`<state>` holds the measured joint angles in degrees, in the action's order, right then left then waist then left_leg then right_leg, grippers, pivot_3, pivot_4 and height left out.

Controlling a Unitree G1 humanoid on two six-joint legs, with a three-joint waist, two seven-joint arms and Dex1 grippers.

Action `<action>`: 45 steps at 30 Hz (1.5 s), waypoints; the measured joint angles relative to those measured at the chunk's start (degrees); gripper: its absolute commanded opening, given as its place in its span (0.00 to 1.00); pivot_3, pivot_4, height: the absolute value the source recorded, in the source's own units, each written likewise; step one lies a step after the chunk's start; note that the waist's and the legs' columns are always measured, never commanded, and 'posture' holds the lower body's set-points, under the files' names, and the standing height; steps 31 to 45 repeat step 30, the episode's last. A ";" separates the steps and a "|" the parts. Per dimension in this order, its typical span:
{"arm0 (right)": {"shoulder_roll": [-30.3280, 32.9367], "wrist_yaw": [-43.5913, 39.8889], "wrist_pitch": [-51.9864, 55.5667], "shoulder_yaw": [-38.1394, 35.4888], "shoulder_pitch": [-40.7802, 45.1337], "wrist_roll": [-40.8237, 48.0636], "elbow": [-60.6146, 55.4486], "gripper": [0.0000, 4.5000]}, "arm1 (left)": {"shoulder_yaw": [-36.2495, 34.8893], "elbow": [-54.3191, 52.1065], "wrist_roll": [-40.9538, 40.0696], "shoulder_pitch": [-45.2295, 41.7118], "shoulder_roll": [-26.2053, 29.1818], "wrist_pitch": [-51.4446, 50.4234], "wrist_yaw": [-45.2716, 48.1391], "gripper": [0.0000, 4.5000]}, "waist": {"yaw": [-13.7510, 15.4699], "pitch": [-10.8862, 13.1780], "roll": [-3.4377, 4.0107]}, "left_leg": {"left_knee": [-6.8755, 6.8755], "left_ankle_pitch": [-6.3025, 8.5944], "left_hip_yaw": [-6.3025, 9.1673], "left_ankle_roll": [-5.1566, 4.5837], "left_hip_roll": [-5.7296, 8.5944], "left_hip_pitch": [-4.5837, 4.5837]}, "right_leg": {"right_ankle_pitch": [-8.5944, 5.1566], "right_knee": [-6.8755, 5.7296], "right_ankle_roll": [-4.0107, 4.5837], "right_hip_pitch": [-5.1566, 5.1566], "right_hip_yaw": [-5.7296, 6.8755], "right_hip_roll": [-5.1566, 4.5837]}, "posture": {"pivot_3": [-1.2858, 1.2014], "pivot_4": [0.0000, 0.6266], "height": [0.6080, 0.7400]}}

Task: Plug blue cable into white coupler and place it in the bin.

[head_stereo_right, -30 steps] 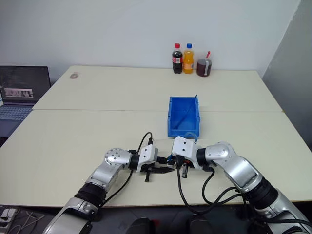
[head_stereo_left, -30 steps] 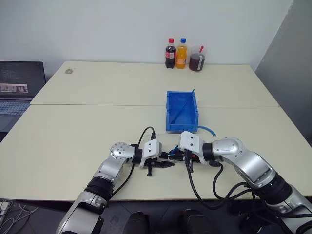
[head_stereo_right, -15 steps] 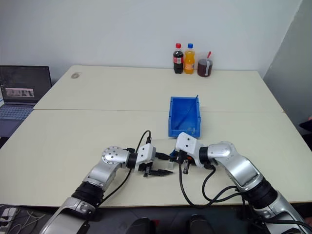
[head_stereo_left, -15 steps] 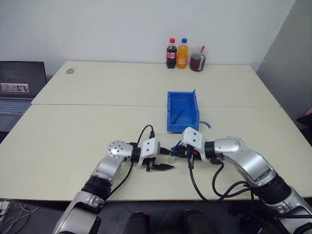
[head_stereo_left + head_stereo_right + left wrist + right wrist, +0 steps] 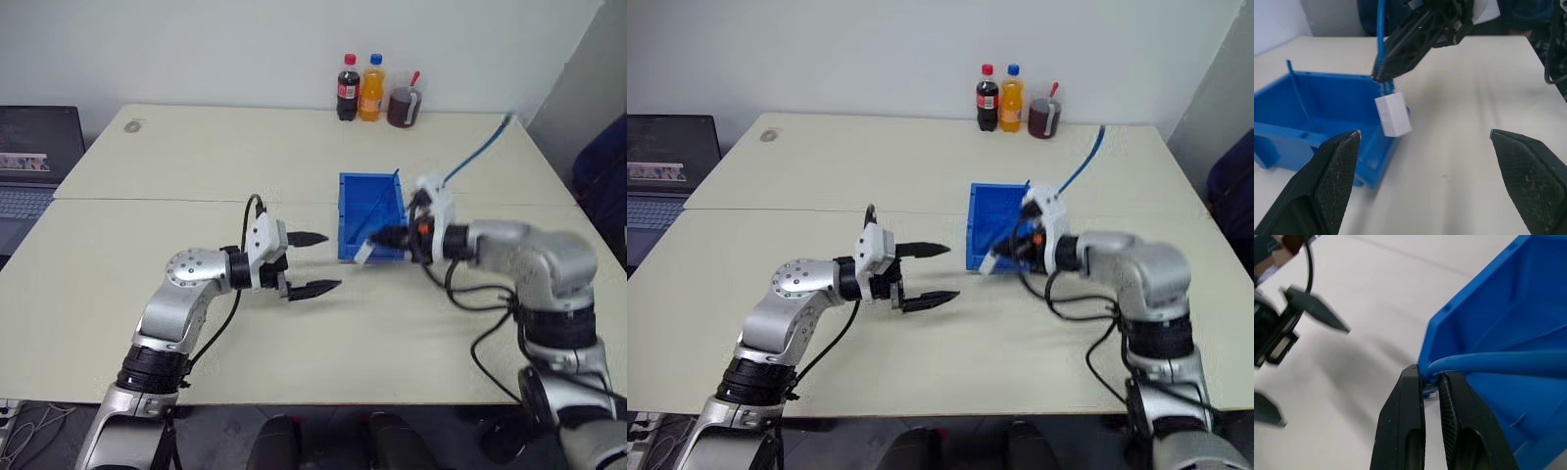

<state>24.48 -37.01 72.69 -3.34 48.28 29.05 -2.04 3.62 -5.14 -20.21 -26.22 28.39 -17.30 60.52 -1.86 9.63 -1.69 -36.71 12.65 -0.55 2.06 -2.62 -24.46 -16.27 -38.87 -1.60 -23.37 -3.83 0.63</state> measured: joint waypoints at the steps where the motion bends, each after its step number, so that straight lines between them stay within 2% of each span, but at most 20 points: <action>1: -0.20 0.01 -0.53 -0.22 1.73 -0.08 3.34 0.04 | -0.34 -0.36 -0.01 0.19 -0.49 -0.39 -1.45 0.99 | 0.00 0.02 0.00 | 0.01 0.00 -0.01 0.00 0.00 -0.01 | 0.01 0.01 0.02 -0.01 0.00 0.03 | 0.52 0.24 1.00; 4: -0.85 0.30 -3.18 -0.99 7.12 -1.04 14.27 0.04 | -0.88 -1.90 -0.01 1.26 -2.65 -2.07 -6.42 0.99 | -0.02 0.11 -0.01 | 0.06 0.01 -0.05 -0.01 0.00 -0.15 | 0.02 0.01 0.06 -0.19 -0.04 0.07 | 0.52 0.24 1.00; 5: -1.05 0.66 -4.47 -1.09 8.64 -1.46 17.69 0.19 | -1.04 -2.70 0.00 2.04 -3.25 -2.41 -7.97 1.00 | -0.03 0.11 -0.02 | 0.06 0.01 -0.06 -0.01 -0.02 -0.20 | 0.02 0.01 0.06 -0.25 -0.03 0.07 | 0.52 0.24 1.00; 11: -1.35 0.64 -9.49 -0.30 12.07 -3.86 29.28 0.47 | -1.86 -6.41 0.06 6.29 -3.75 -3.81 -13.69 1.00 | 0.01 0.14 -0.01 | 0.07 0.01 -0.11 -0.01 -0.05 -0.33 | 0.03 -0.03 0.08 -0.41 -0.08 0.06 | 0.52 0.24 1.00; 21: 0.27 -0.91 -11.06 1.32 13.71 -5.67 30.67 0.99 | -4.16 -6.49 -0.25 6.80 -4.50 -9.04 -20.63 1.00 | 0.01 0.15 0.00 | 0.00 0.01 -0.11 -0.01 -0.02 -0.33 | 0.04 -0.10 0.07 -0.39 -0.06 0.05 | 0.52 0.24 1.00; 26: 4.85 -0.84 -9.95 1.41 12.33 -5.78 23.76 1.00 | -5.01 -5.94 -0.32 5.80 -5.28 -11.28 -23.69 1.00 | 0.15 0.16 -0.01 | 0.00 0.01 -0.08 0.00 -0.03 -0.35 | 0.03 -0.09 0.07 -0.39 -0.03 0.05 | 0.52 0.24 1.00; 30: 9.56 -0.08 -8.71 -0.05 5.75 -5.64 14.71 1.00 | -6.50 -5.66 -0.19 5.72 -5.44 -11.69 -25.93 1.00 | 0.26 0.17 -0.03 | -0.01 0.01 -0.07 0.00 -0.03 -0.35 | 0.03 -0.07 0.07 -0.36 -0.03 0.03 | 0.52 0.24 1.00; 45: 9.56 -0.08 -8.71 -0.05 5.75 -5.64 14.71 1.00 | -6.50 -5.66 -0.19 5.72 -5.44 -11.69 -25.93 1.00 | 0.26 0.17 -0.03 | -0.01 0.01 -0.07 0.00 -0.03 -0.35 | 0.03 -0.07 0.07 -0.36 -0.03 0.03 | 0.52 0.24 1.00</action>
